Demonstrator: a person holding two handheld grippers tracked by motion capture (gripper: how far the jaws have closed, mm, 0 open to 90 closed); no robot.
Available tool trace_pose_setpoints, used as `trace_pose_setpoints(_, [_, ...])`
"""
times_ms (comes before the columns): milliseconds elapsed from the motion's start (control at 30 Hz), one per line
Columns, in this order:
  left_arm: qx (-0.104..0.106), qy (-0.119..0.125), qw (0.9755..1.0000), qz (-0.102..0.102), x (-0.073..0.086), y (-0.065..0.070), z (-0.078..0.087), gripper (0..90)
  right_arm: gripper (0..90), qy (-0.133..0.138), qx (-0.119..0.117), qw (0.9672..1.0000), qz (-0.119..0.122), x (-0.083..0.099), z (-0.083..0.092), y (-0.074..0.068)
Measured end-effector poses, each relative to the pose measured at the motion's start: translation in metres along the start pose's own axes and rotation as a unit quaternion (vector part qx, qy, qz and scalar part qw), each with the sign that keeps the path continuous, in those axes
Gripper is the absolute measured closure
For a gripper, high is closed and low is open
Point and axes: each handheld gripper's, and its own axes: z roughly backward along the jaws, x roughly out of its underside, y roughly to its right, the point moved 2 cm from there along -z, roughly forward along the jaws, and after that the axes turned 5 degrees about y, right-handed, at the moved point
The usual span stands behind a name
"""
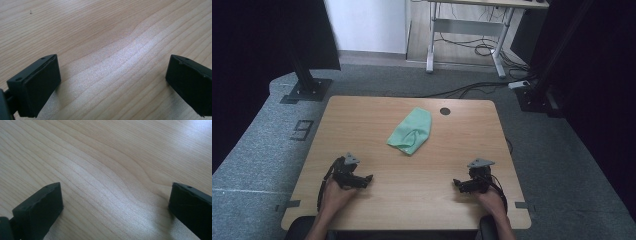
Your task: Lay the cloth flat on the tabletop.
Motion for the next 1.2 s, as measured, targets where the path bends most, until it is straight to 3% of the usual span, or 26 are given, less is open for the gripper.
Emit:
trace_pose_setpoints(600, [0.000,0.000,1.0000,-0.001,0.000,0.000,0.000,0.0,0.0,-0.017,-0.004,0.9998,-0.006,-0.007,-0.003,-0.001])
trace_pose_setpoints(1000, [0.001,0.000,1.0000,-0.001,0.000,0.000,0.000,0.0,1.0,0.004,-0.029,0.9994,-0.018,-0.025,-0.004,0.000])
trace_pose_setpoints(1200, [0.000,0.000,1.0000,-0.001,0.000,0.000,0.000,0.0,5.6,0.013,-0.040,0.9990,-0.018,-0.036,-0.004,-0.003])
